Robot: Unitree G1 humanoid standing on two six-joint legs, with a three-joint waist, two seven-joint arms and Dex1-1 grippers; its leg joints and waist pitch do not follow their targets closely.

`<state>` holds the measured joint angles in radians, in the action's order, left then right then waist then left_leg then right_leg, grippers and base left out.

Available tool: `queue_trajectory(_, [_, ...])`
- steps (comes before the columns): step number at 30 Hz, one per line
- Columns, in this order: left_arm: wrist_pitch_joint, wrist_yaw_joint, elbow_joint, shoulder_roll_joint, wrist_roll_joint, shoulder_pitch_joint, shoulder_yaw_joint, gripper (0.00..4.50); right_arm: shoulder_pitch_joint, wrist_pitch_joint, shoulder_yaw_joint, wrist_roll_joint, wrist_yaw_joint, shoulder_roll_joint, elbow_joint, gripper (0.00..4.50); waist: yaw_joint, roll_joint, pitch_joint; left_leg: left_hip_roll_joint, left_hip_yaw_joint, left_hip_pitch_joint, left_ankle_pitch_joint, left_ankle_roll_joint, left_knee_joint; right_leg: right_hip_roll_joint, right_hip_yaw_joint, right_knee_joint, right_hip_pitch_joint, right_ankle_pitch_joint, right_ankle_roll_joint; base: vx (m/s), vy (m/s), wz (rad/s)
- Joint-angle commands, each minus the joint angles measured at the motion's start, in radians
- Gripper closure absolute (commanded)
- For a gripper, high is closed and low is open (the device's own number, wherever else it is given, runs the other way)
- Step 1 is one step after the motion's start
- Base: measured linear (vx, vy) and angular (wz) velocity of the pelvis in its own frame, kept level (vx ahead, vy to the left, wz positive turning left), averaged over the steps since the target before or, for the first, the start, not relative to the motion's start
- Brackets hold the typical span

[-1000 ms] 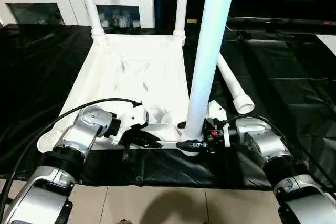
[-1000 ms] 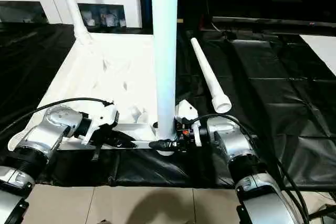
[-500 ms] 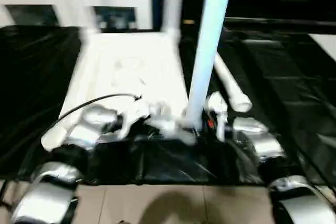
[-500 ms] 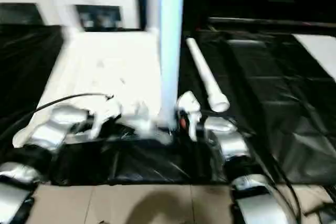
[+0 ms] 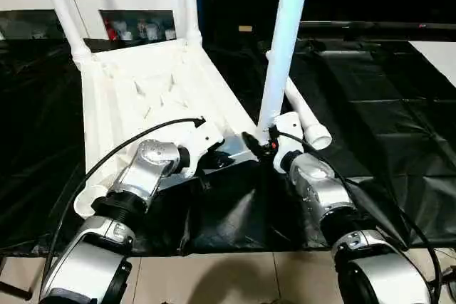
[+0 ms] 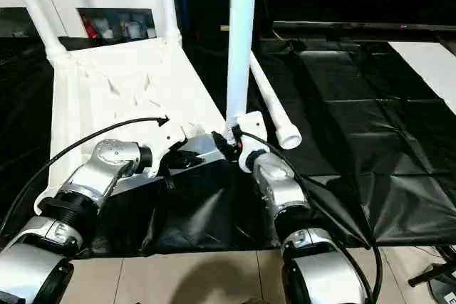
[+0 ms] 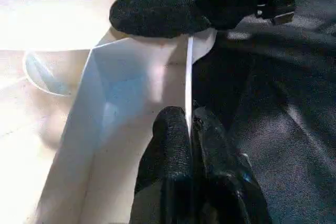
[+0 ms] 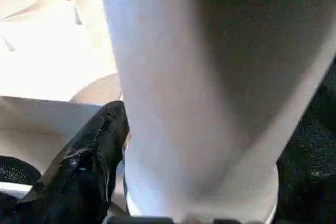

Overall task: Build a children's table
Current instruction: Rotate leg to tighten

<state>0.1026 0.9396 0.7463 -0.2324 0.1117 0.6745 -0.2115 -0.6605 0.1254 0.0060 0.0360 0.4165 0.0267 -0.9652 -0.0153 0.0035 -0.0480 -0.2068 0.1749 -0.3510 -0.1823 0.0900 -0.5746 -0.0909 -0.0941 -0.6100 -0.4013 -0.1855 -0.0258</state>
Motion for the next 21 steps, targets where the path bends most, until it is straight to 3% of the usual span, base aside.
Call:
queue_trajectory(1, [-0.051,0.054,-0.029,0.022,-0.054,-0.007,-0.003,4.50,-0.008,0.011,0.063,-0.010,0.135,-0.003,-0.014,0.63,-0.003,0.002,0.060,-0.018,-0.001,-0.007,-0.228,-0.066,0.059,-0.052,0.051,0.086,0.054,-0.267,-0.200,0.000,0.000,0.00])
queue_trajectory(3, [-0.063,0.074,-0.030,0.013,-0.056,-0.010,-0.005,4.50,-0.006,0.018,0.073,-0.014,0.168,0.013,-0.010,0.63,-0.003,-0.001,0.063,-0.018,-0.001,-0.011,-0.213,-0.076,0.057,-0.051,0.051,0.082,0.058,-0.230,-0.209,0.000,0.000,0.00])
queue_trajectory(4, [-0.084,0.130,-0.031,-0.015,-0.059,-0.016,-0.014,4.50,0.003,0.039,0.099,-0.019,0.267,0.058,0.002,0.63,-0.003,-0.001,0.065,-0.019,0.000,-0.010,-0.186,-0.088,0.055,-0.051,0.052,0.076,0.058,-0.174,-0.228,0.000,0.000,0.00])
queue_trajectory(6, [-0.104,0.165,-0.029,-0.036,-0.058,-0.020,-0.020,4.50,0.011,0.043,0.107,-0.013,0.333,0.085,0.016,0.63,-0.005,0.001,0.065,-0.019,0.001,-0.013,-0.177,-0.109,0.052,-0.051,0.051,0.073,0.061,-0.141,-0.243,0.000,0.000,0.00])
queue_trajectory(7, [-0.118,0.229,-0.026,-0.070,-0.066,-0.026,-0.025,4.50,0.029,0.047,0.111,0.008,0.451,0.124,0.052,0.63,-0.006,0.001,0.064,-0.020,0.001,-0.013,-0.177,-0.113,0.052,-0.050,0.050,0.073,0.060,-0.139,-0.245,0.000,0.000,0.00])
queue_trajectory(10, [-0.120,0.297,-0.032,-0.100,-0.084,-0.032,-0.023,4.50,0.048,0.047,0.116,0.033,0.569,0.165,0.096,0.63,-0.021,0.003,0.066,-0.026,0.004,-0.011,-0.152,-0.130,0.049,-0.048,0.049,0.063,0.061,-0.086,-0.265,0.000,0.000,0.00])
queue_trajectory(14, [-0.128,0.362,-0.035,-0.127,-0.096,-0.034,-0.024,4.50,0.059,0.011,0.130,0.057,0.711,0.213,0.127,0.63,-0.029,0.009,0.064,-0.029,0.005,-0.002,-0.193,-0.113,0.052,-0.049,0.050,0.066,0.055,-0.113,-0.276,0.000,0.000,0.00])
queue_trajectory(18, [-0.137,0.420,-0.042,-0.152,-0.104,-0.036,-0.032,4.50,0.057,-0.004,0.160,0.061,0.813,0.248,0.137,0.63,-0.033,0.007,0.064,-0.028,0.003,-0.006,-0.193,-0.101,0.053,-0.050,0.050,0.064,0.059,-0.121,-0.270,0.000,0.000,0.00])
queue_trajectory(21, [-0.141,0.449,-0.041,-0.162,-0.108,-0.038,-0.035,4.50,0.054,-0.011,0.162,0.066,0.843,0.253,0.140,0.89,-0.037,0.006,0.065,-0.028,0.003,-0.006,-0.181,-0.099,0.052,-0.051,0.051,0.065,0.058,-0.121,-0.268,0.000,0.000,0.00])
